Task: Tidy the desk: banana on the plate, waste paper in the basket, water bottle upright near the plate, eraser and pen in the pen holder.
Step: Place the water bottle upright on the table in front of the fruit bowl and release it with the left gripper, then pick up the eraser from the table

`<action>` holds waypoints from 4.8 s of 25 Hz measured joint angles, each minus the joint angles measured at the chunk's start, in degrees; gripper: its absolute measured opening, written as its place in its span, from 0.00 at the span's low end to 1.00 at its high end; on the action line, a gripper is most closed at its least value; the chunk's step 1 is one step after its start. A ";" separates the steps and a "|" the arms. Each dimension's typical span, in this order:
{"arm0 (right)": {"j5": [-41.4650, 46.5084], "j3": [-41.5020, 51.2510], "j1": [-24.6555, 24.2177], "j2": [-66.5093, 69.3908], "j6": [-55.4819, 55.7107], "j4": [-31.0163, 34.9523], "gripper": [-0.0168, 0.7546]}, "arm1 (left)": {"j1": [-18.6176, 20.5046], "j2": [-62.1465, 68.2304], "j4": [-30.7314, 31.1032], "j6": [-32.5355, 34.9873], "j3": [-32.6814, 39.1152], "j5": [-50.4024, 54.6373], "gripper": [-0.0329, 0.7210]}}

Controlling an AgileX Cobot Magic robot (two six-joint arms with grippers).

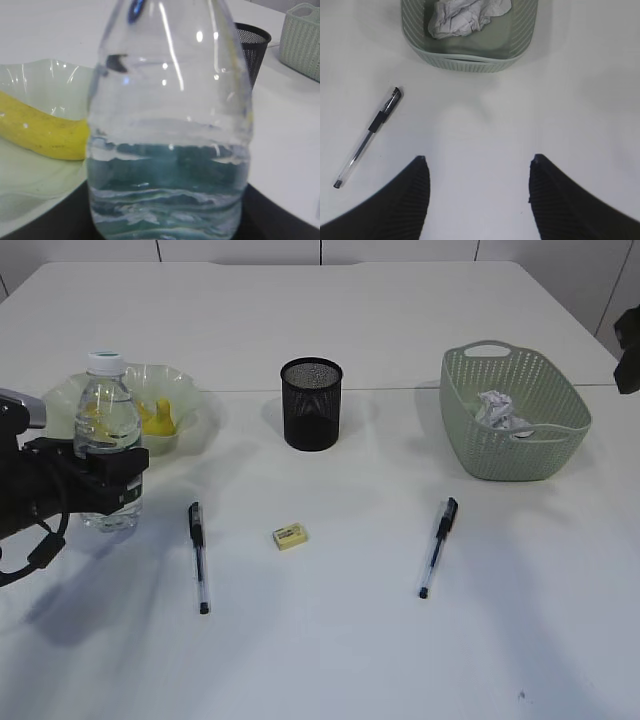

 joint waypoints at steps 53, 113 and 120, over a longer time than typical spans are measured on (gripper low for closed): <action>0.23 0.00 0.00 0.00 -0.79 0.00 0.63 | 0.00 5.87 1.53 0.39 -6.84 -3.84 0.84; 0.33 0.00 0.00 0.00 -1.13 0.00 0.63 | 0.00 -41.33 37.28 -25.19 -5.87 42.43 0.73; 0.33 0.00 0.00 0.00 -1.23 0.00 0.63 | 0.00 -41.33 37.51 -28.06 -5.87 42.43 0.71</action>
